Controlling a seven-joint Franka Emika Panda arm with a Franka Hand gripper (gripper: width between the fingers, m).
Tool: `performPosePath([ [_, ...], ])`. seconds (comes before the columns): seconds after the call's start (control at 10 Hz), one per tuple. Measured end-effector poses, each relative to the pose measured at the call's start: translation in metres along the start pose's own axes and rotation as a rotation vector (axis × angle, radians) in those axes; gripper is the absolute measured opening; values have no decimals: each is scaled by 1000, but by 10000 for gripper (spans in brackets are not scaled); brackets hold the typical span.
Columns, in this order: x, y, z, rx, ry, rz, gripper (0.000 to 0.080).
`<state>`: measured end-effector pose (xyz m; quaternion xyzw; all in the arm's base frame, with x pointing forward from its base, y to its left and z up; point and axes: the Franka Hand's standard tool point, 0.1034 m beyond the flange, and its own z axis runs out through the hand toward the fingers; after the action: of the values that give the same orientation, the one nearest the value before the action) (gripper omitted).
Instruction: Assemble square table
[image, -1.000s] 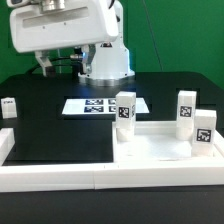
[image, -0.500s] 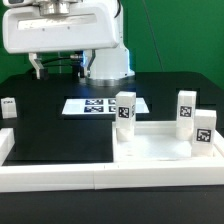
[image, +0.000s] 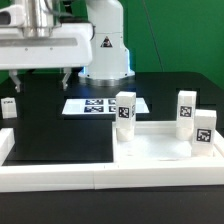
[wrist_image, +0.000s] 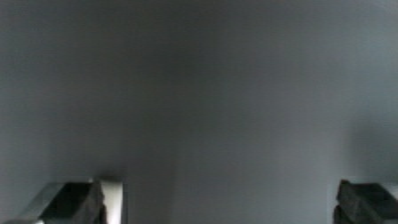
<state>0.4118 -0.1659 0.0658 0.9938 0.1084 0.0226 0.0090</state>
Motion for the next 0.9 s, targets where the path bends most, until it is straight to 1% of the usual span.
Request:
performPosePath([
  [0.1, -14, 10, 7, -16, -22, -120, 649],
  [0.2, -21, 21, 7, -23, -24, -149, 649],
  [0.3, -19, 19, 7, -24, -28, -159, 649],
  [0.5, -17, 15, 9, -18, -49, -155, 649],
  [0.6, -19, 17, 11, -15, -64, -159, 649],
  [0.7, -22, 23, 20, -2, -141, -173, 649],
  [0.8, -22, 32, 28, -3, -209, -195, 649],
  [0.9, -24, 39, 33, 0, -244, -200, 649],
])
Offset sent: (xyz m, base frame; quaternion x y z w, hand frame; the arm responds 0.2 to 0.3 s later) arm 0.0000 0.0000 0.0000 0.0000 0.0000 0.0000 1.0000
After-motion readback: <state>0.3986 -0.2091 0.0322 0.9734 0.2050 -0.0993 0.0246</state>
